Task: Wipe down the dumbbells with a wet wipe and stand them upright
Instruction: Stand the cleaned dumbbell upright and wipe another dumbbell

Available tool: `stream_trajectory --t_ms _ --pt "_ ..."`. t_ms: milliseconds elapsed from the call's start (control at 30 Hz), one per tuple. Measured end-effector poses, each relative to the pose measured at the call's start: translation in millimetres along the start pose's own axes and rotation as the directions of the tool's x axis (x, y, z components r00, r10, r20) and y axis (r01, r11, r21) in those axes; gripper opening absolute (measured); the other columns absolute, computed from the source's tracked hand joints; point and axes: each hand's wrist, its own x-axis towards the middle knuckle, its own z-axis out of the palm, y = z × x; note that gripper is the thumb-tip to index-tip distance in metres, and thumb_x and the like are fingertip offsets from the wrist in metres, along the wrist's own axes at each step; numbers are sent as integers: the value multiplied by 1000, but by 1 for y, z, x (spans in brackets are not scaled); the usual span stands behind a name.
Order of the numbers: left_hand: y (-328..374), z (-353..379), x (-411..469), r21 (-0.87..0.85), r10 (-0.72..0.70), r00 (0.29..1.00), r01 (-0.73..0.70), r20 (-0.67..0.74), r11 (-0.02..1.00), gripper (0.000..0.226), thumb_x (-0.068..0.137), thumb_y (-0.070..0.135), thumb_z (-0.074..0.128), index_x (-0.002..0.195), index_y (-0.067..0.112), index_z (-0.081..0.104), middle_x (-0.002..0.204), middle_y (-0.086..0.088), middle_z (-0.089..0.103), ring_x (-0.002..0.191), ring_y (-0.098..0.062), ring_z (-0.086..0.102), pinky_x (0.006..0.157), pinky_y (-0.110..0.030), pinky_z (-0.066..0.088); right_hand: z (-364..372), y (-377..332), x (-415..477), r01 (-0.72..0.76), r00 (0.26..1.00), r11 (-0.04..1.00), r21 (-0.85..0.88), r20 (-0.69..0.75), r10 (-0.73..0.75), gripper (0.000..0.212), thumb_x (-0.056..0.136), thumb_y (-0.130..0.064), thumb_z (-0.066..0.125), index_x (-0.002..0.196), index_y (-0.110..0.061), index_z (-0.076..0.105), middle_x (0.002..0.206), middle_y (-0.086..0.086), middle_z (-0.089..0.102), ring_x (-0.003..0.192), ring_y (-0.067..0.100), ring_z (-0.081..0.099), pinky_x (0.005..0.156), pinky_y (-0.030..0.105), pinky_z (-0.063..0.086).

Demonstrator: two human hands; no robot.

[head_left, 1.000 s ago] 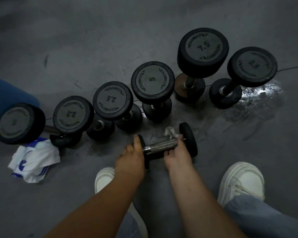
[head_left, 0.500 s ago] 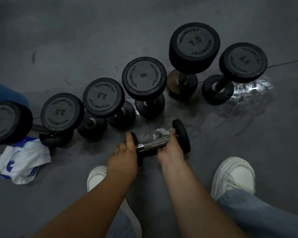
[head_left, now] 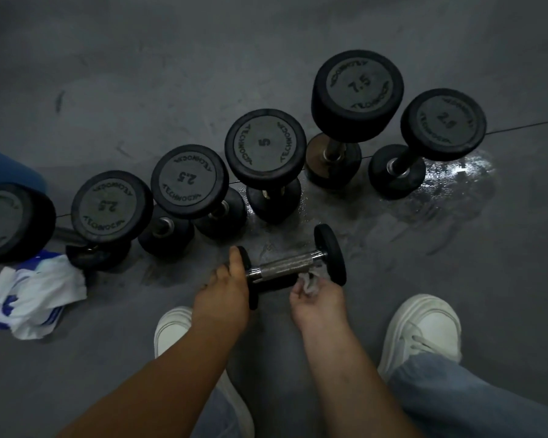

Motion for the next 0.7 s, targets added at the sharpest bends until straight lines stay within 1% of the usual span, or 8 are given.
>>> stream_trajectory --t_ms 100,233,300,367,433,533,567,700 --pt "1 0 1 10 11 1000 -11 -3 1000 106 87 32 65 153 8 -14 138 -11 42 123 -24 51 98 -35 47 6 3 0 67 996 997 -42 55 -64 18 96 -16 44 104 -17 61 109 3 59 106 15 52 94 27 34" --pt "0 -1 0 -1 10 1000 -10 4 1000 105 87 31 64 154 9 -14 138 -10 42 123 -25 51 96 -35 46 18 7 2 108 993 991 -74 61 -103 15 96 -14 45 98 -20 60 102 2 56 95 7 53 97 27 37" --pt "2 -2 -2 2 8 1000 -8 -8 1000 103 88 32 63 154 9 -14 138 -10 42 123 -24 51 96 -33 45 16 10 2 167 985 978 -123 54 -161 19 96 -8 44 101 -9 63 106 10 61 100 18 59 98 34 42" --pt "2 -4 -2 10 8 1000 -8 -15 1000 103 89 34 62 154 9 -14 139 -10 42 124 -24 50 96 -33 45 22 14 -5 209 978 977 -39 33 -208 25 95 -3 41 101 -7 65 97 7 65 93 17 62 91 35 48" --pt "2 -4 -2 10 9 1000 -9 -7 1000 103 89 35 62 154 9 -14 139 -9 42 125 -23 50 96 -34 45 18 15 -5 190 981 980 58 32 -192 25 96 -5 40 100 -7 65 90 2 65 79 11 60 76 23 49" --pt "2 -2 -3 17 9 1000 -9 -22 1000 104 88 35 62 154 9 -14 138 -9 43 123 -22 51 95 -33 46 11 16 1 140 986 989 52 85 -144 31 97 -7 46 127 2 51 119 22 59 101 30 60 87 27 50" --pt "2 -2 -3 19 10 1000 -10 -23 1000 104 88 33 62 153 8 -15 138 -8 43 123 -22 51 95 -32 46 5 16 5 136 988 990 28 67 -138 35 98 -13 50 132 -3 50 123 19 58 106 27 60 92 30 48" --pt "2 -1 -3 7 9 1000 -9 -9 1000 106 86 29 64 153 8 -16 139 -9 41 124 -23 49 96 -32 46 7 11 11 95 994 995 -6 46 -94 44 90 -30 66 129 -15 56 123 5 63 92 11 61 72 23 47"
